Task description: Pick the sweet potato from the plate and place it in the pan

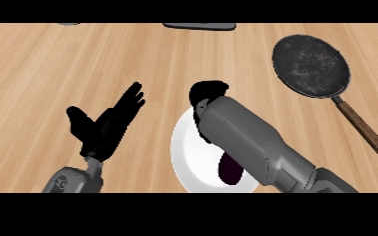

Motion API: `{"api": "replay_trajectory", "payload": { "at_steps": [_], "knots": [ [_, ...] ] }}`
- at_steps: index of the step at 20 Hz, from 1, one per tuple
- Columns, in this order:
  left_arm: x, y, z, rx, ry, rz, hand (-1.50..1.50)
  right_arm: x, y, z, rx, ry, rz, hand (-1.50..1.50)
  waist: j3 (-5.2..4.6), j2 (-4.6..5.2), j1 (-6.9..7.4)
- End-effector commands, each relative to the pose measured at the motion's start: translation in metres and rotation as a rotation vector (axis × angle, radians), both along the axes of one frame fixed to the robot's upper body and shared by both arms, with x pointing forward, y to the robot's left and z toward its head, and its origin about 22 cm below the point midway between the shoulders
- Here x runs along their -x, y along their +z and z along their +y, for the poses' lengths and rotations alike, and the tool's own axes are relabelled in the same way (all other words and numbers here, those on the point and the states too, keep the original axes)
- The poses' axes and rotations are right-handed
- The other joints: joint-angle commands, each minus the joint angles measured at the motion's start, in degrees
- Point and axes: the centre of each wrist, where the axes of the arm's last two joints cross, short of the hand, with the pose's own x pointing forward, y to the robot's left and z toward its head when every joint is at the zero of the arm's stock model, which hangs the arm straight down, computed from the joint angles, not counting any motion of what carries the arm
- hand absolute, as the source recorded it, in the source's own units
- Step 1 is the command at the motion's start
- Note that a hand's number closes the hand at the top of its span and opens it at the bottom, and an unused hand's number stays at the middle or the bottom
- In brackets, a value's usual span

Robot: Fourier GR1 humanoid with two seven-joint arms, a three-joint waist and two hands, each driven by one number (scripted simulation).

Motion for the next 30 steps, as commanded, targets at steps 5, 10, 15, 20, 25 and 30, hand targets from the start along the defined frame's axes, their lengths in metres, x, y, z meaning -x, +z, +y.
{"api": "replay_trajectory", "payload": {
  "at_steps": [5, 10, 15, 20, 25, 30],
  "knots": [
    [0.004, 0.001, -0.008, 0.01, 0.01, 0.008, 0.0, 0.016, -0.008, 0.021, 0.24, -0.096, 0.023, -1.5, 0.06, -0.11, -0.28],
    [0.002, -0.006, 0.007, -0.012, 0.022, 0.004, 0.0, 0.013, -0.024, 0.016, 0.336, -0.072, 0.0, -1.5, 0.05, 0.08, -0.95],
    [0.011, -0.002, 0.017, -0.003, 0.042, 0.008, 0.0, 0.016, -0.02, 0.02, 0.366, -0.065, 0.017, -1.5, 0.09, -0.4, -2.41],
    [0.0, 0.001, 0.016, -0.005, 0.036, 0.015, 0.0, 0.024, -0.04, 0.013, 0.359, -0.059, 0.014, -1.5, 0.11, -0.27, -3.24],
    [0.002, -0.006, 0.007, -0.002, 0.05, -0.003, 0.0, 0.016, -0.052, 0.001, 0.383, -0.047, 0.004, -1.5, 0.12, -0.11, -3.43],
    [0.003, 0.012, 0.026, -0.013, 0.042, 0.006, 0.0, 0.028, -0.049, 0.011, 0.342, 0.045, -0.033, 1.5, 0.14, -0.15, -2.99]
  ]
}}
